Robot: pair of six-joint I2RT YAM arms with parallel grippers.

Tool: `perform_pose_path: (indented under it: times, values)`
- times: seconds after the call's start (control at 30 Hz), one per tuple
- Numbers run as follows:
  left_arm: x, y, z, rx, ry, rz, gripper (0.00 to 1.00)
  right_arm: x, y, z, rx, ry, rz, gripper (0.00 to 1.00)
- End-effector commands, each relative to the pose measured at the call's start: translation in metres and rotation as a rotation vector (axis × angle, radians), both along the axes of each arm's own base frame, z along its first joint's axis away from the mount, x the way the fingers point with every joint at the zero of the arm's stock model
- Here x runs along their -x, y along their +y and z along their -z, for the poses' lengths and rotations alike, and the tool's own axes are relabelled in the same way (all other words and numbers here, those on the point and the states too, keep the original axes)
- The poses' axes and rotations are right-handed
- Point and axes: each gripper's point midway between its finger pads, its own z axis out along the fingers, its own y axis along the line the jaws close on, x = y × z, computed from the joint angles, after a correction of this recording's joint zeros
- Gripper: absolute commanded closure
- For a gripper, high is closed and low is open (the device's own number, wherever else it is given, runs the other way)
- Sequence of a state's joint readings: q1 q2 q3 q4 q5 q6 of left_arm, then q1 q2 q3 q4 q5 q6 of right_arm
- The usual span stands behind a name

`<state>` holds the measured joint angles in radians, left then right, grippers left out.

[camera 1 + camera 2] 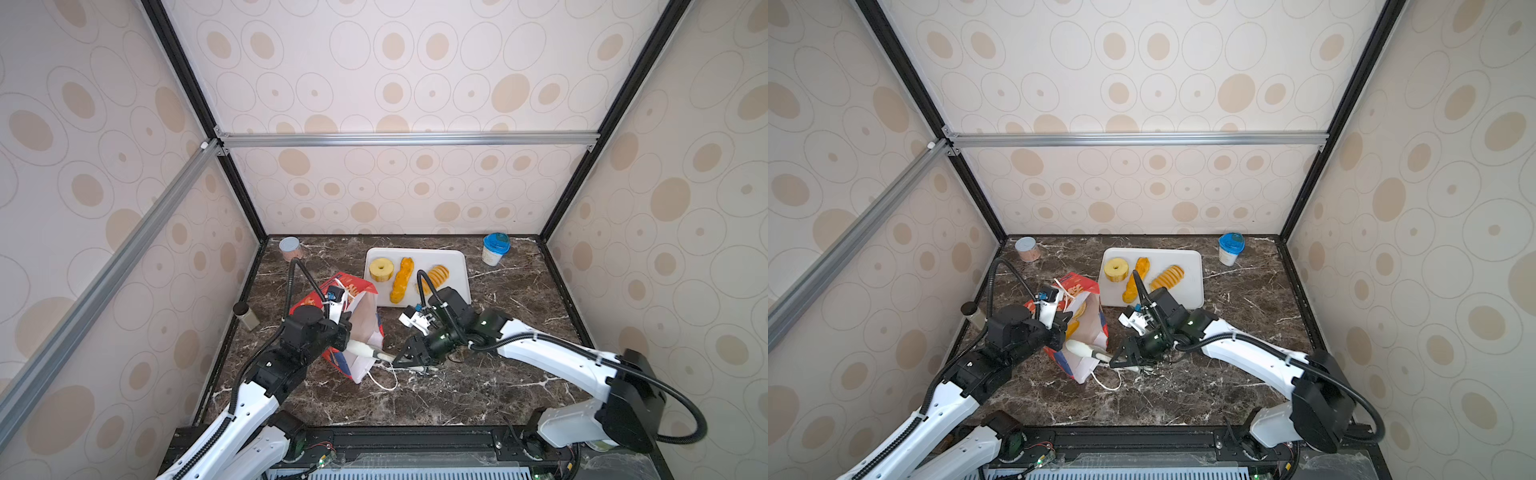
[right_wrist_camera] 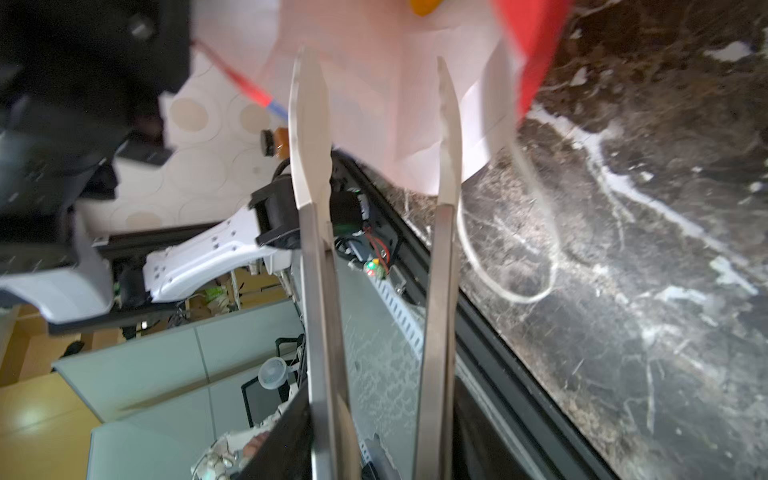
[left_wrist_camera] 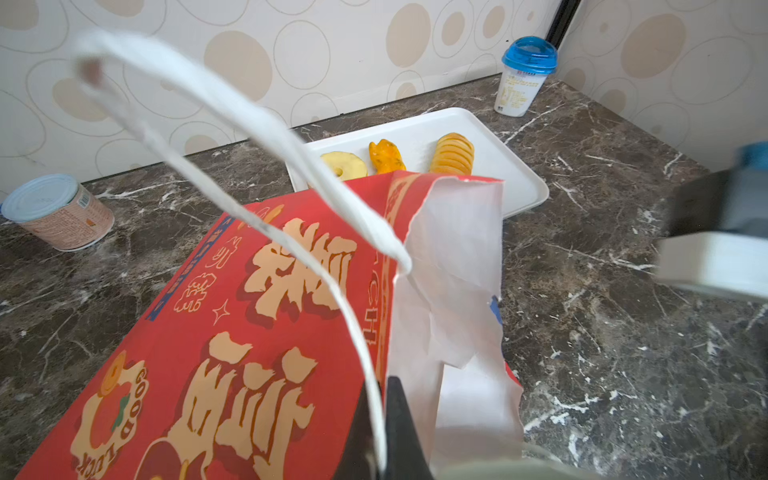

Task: Take the fake bread out of the paper bag
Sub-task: 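Swing the empty tongs back to the bag mouth held by the left gripper, then push the tongs into the bag and pinch the sugar-coated round bread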

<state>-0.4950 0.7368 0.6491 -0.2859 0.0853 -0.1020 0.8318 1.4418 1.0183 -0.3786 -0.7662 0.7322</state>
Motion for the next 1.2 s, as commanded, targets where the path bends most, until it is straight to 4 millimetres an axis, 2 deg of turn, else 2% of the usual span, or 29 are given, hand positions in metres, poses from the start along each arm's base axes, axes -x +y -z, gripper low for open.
perform_pose_path:
  times: [0.0, 0.17, 0.4, 0.53, 0.73, 0.87, 1.0, 1.17]
  values:
    - [0.006, -0.009, -0.009, 0.013, -0.034, 0.067, 1.00, -0.033, 0.028, -0.015, -0.074, -0.080, 0.055, 0.52]
    - [0.007, -0.015, -0.005, 0.024, -0.030, 0.097, 1.00, -0.053, 0.051, 0.000, -0.068, -0.067, 0.058, 0.50]
    - [0.004, -0.019, -0.001, 0.021, -0.032, 0.109, 1.00, -0.072, 0.067, 0.027, -0.027, -0.018, 0.060, 0.49]
    - [0.004, -0.019, -0.005, 0.028, -0.043, 0.107, 1.00, -0.075, 0.070, 0.037, 0.015, -0.001, 0.041, 0.49]
    - [0.006, -0.016, -0.008, 0.028, -0.067, 0.098, 1.00, -0.070, 0.059, 0.039, 0.076, -0.006, 0.029, 0.49]
    - [0.006, -0.016, -0.006, 0.030, -0.071, 0.102, 1.00, -0.067, 0.056, 0.048, 0.104, 0.005, 0.019, 0.48]
    - [0.007, -0.019, -0.003, 0.031, -0.067, 0.118, 1.00, -0.068, 0.062, 0.057, 0.120, 0.002, -0.008, 0.47]
    - [0.007, -0.019, 0.002, 0.022, -0.066, 0.124, 1.00, -0.073, 0.085, 0.058, 0.098, 0.004, -0.049, 0.48]
